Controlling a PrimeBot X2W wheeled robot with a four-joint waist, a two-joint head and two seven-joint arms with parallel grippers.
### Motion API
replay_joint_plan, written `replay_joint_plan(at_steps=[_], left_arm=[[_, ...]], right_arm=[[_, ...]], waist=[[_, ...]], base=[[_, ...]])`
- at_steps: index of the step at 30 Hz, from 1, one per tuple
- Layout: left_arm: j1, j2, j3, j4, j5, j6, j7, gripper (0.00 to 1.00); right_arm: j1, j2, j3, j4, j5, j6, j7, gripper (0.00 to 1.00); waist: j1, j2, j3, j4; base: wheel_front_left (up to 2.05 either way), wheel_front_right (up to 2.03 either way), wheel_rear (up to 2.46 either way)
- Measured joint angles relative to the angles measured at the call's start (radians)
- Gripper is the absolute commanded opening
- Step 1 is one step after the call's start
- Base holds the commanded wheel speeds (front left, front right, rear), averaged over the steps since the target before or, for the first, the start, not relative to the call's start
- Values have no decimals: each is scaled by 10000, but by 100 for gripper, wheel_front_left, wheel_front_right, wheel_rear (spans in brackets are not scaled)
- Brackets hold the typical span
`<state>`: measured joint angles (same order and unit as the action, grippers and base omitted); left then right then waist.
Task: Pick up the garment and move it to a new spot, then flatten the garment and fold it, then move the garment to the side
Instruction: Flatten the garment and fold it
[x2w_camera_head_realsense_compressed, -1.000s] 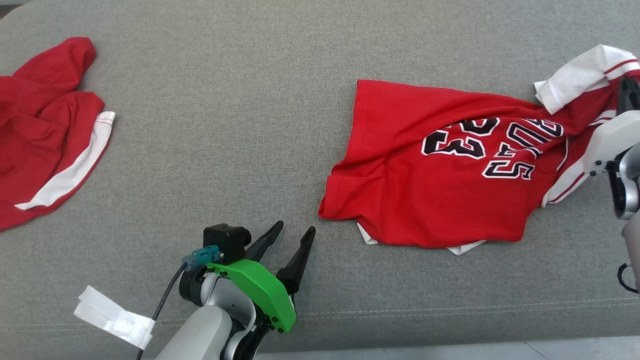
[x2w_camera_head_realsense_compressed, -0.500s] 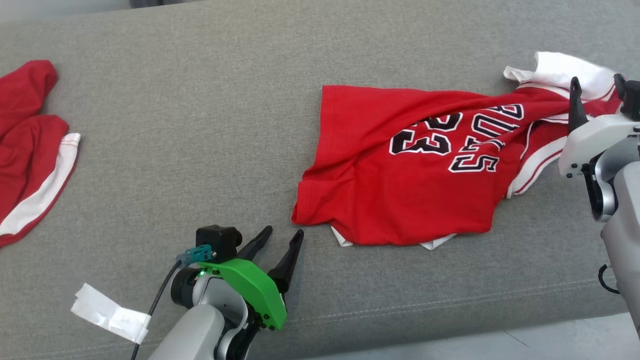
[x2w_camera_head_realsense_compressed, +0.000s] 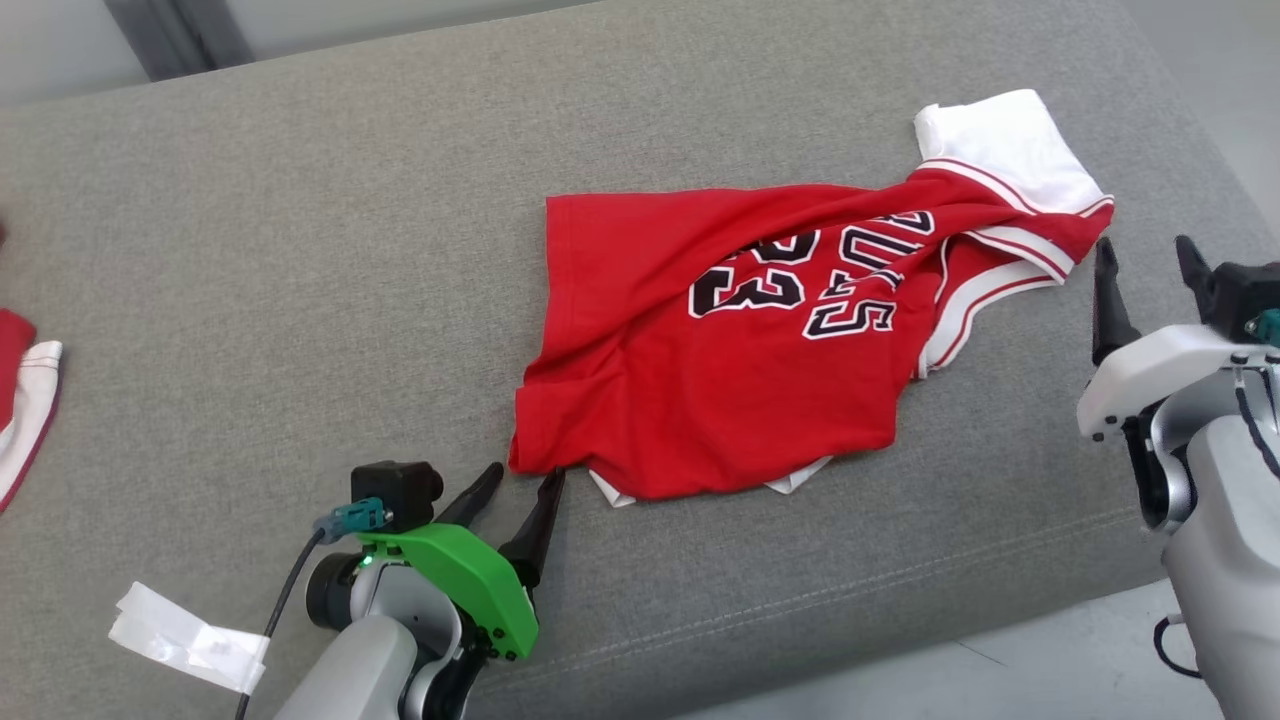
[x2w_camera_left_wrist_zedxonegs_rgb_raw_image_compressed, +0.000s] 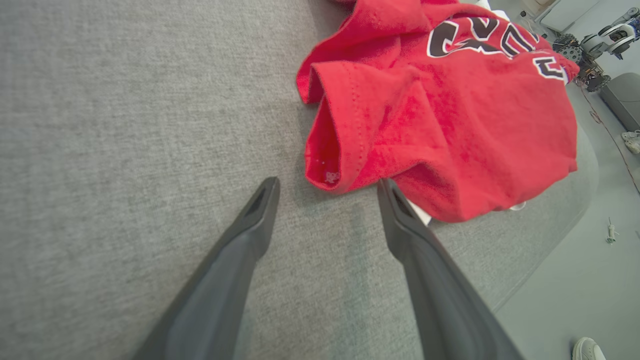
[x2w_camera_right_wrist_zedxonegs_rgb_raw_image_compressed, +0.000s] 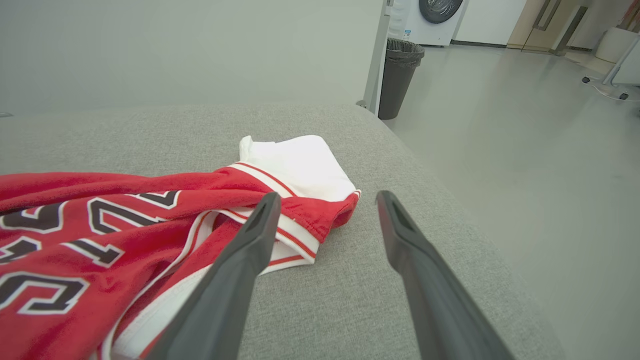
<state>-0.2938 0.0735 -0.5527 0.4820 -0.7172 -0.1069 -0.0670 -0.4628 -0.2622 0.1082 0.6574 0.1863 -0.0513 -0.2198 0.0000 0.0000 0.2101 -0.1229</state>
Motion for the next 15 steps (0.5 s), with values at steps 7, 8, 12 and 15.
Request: replay_joint_plan(at_steps=[7,8,12,15], left_arm=[[-67,-13,-31,180,-2,-63,-15,100],[-106,-17,-52,219,-2,-65,-48,100],[-237,-44,-150,276,-6,-73,-46,100],[-246,-48,-194,332,-8,-73,-46,80]], right_arm=[[1304,606,336,-205,192,443,-58,100],[1504,686,443,-194,190,518,-65,100],[2169,913,803,-128,180,750,-86,100],[2365,1267,1231,-144,148,959,-96,100]], waist=[[0,0,-75,-439],[0,0,-78,-482],[0,0,-77,-542],[0,0,-71,-534]], base=[[0,0,0],[0,0,0],[0,0,0],[0,0,0]])
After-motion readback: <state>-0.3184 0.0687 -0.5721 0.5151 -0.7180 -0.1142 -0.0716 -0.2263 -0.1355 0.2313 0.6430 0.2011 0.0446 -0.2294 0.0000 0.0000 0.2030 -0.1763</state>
